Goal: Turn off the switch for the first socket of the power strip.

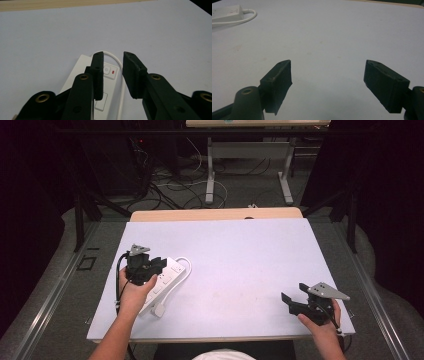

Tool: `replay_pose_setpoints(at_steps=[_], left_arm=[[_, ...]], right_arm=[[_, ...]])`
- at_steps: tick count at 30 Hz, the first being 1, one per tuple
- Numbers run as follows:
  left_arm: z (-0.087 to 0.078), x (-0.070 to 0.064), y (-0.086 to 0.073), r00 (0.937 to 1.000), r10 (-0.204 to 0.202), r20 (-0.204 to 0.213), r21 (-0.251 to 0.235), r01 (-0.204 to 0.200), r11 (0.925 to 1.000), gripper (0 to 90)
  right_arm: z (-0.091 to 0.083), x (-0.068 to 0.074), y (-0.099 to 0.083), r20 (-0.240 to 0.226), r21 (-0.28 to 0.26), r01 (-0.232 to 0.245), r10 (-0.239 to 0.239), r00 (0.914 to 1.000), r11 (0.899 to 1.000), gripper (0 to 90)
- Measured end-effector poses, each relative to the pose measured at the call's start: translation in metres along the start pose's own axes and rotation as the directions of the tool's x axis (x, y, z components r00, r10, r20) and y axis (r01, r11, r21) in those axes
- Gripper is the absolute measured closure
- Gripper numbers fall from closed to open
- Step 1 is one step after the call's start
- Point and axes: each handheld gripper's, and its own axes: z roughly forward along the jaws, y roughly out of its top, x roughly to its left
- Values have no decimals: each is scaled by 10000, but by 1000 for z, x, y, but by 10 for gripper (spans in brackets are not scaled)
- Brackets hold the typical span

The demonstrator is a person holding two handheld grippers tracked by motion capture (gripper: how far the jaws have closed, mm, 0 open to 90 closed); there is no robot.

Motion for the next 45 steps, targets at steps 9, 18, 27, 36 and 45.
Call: replay_pose_setpoints(at_steps=[9,18,27,36,45], left_arm=[[8,1,-2,9997,-142,-191,478,151,9987,776],[13,4,-3,9990,-395,-191,1178,415,9922,842],[17,11,-6,9965,-833,-119,1742,841,9811,899],[22,14,-10,9947,-1012,-196,2307,1030,9676,900],[28,17,-15,9928,-1156,-318,2662,1199,9564,900]], right_arm=[[0,0,0,2,59,16,-16,10000,10000,216],[0,0,0,-5,55,11,-11,10000,10000,215],[0,0,0,-5,58,4,-4,10000,10000,215],[0,0,0,-24,85,13,-13,10000,10000,215],[0,0,0,-30,87,2,-2,10000,10000,214]])
